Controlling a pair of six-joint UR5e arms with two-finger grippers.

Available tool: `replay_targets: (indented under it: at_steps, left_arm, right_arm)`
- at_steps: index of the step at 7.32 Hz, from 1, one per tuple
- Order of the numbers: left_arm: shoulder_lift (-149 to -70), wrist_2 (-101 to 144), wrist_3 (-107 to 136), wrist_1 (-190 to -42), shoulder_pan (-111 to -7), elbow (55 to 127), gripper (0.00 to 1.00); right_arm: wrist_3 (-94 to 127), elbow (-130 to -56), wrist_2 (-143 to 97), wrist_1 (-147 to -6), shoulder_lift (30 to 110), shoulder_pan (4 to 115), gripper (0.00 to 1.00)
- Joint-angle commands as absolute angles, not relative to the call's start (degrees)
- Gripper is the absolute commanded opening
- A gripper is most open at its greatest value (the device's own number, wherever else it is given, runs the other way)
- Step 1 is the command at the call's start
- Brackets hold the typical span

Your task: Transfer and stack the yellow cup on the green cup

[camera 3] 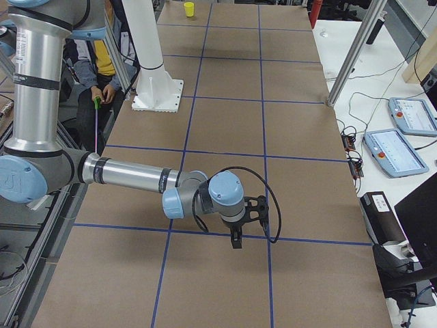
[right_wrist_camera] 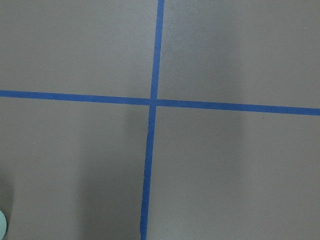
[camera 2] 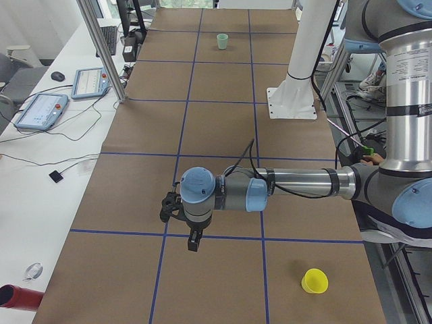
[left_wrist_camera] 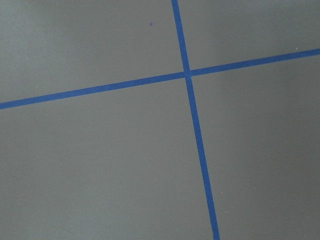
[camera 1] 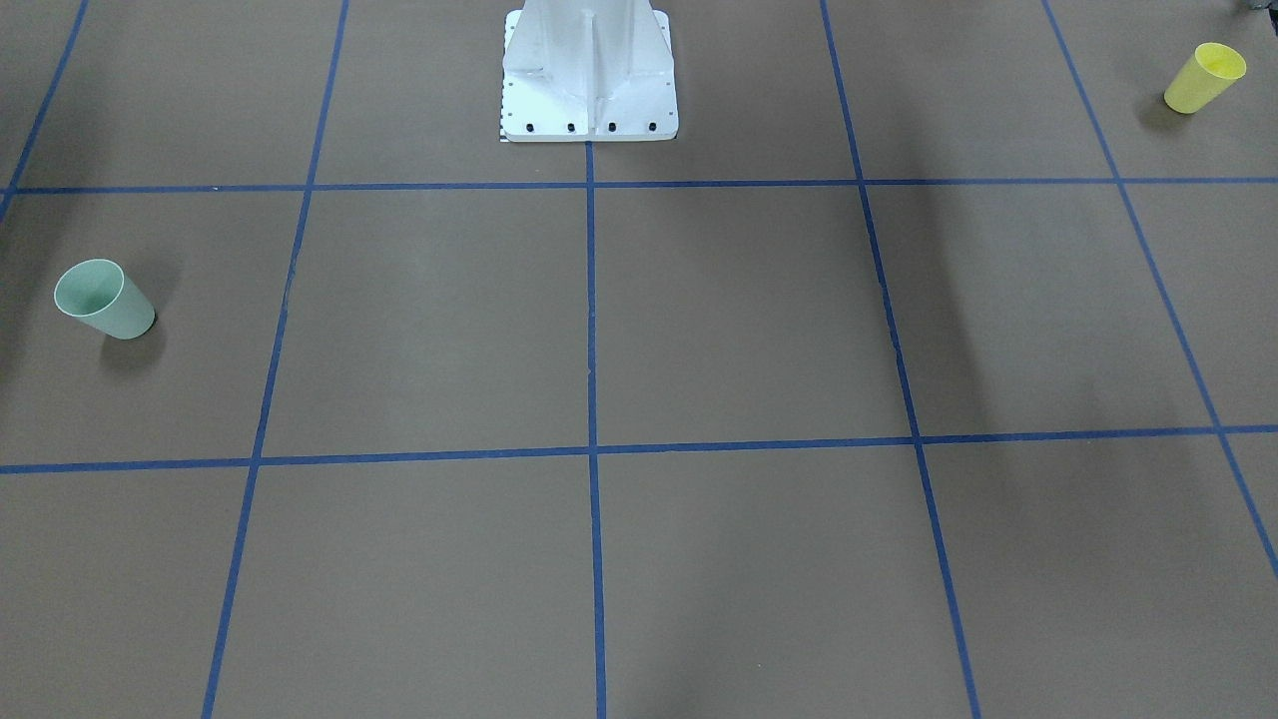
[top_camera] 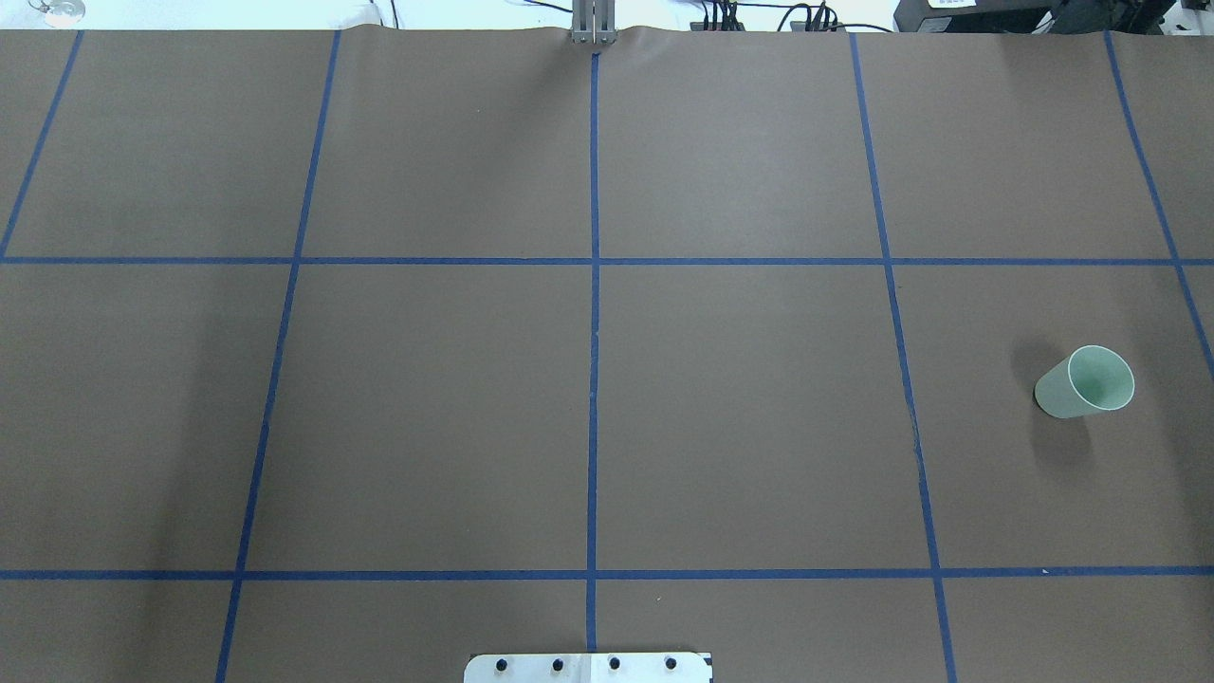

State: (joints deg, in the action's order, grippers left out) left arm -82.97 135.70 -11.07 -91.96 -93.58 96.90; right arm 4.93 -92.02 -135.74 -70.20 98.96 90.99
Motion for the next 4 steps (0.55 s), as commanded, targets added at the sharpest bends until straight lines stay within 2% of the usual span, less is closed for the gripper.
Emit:
replay_targets:
  at_steps: [1,4]
  left_arm:
    - [-82.71,135.62,-11.34,-91.85,-93.52,97.12,1.0]
    - [-83.23,135.0,-11.34,-91.93,-93.43,97.21,1.0]
  right_arm:
    - [5.01,-92.02,-135.88,-70.31,98.96,90.97,1.0]
    - [5.01,-92.02,-135.88,-70.31,98.96,90.97,1.0]
